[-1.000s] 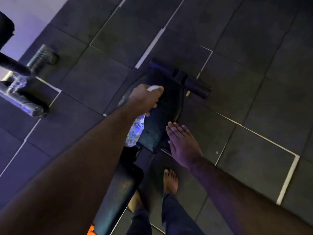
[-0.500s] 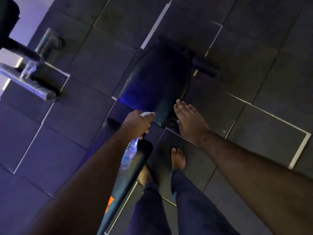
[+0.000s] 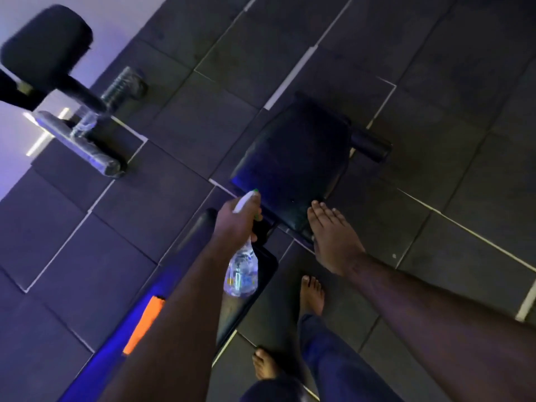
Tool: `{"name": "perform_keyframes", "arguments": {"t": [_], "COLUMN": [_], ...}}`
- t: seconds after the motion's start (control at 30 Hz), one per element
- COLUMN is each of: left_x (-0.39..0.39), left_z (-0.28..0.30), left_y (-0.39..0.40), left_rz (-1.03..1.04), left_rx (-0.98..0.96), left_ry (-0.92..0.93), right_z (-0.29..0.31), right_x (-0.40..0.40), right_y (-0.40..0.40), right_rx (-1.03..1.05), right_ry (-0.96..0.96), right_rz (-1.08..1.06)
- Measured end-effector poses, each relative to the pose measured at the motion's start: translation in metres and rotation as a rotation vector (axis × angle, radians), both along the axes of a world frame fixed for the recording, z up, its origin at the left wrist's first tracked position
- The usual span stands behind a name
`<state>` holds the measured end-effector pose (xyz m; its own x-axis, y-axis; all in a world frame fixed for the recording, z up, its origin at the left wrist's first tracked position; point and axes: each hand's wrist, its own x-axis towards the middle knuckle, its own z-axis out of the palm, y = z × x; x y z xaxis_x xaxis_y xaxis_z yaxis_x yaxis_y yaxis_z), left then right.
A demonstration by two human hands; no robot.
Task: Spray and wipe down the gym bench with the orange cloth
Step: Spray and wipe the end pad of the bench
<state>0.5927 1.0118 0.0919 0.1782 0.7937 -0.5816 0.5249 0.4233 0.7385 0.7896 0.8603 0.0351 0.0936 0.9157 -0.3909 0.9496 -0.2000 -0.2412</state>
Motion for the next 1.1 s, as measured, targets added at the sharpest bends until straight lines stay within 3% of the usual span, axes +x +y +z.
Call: {"name": "perform_keyframes", "arguments": {"t": [0.17, 0.47, 0.57, 0.63, 0.77, 0.87, 1.0, 1.1], "left_x": [-0.117, -0.354, -0.405, -0.424, -0.450, -0.464, -0.471, -0.475], "left_z": [0.027, 0.019, 0.003, -0.010, -0.026, -0.032, -0.025, -0.005], "left_y": [-0.058, -0.173, -0.197, -0.207, -0.222, -0.236, -0.252, -0.253], "left_rz": [0.325, 0.864, 0.984, 1.017, 1.096, 0.946, 0.771, 0.623], "left_rx": [0.384, 0.818, 0.874, 0.817, 0.524, 0.304, 0.166, -0.154], "left_ry": [-0.144, 0.140, 0.161, 0.153, 0.084, 0.172, 0.282, 0.289], "right_z": [0.000, 0.007, -0.005, -0.013, -0.015, -0.013, -0.009, -0.005], "right_x": [-0.079, -0.298, -0.351, -0.373, -0.382, -0.379, -0.377, -0.377], "right_y": [-0.019, -0.035, -0.040, -0.042, -0.044, -0.037, -0.028, -0.021], "right_rx": [0.027, 0.107, 0.089, 0.023, 0.068, 0.113, 0.148, 0.166], "right_ry": [0.029, 0.188, 0.107, 0.004, -0.069, -0.053, -0.073, 0.002], "right_rz": [0.372, 0.839, 0.936, 0.938, 0.917, 0.902, 0.940, 0.910]}}
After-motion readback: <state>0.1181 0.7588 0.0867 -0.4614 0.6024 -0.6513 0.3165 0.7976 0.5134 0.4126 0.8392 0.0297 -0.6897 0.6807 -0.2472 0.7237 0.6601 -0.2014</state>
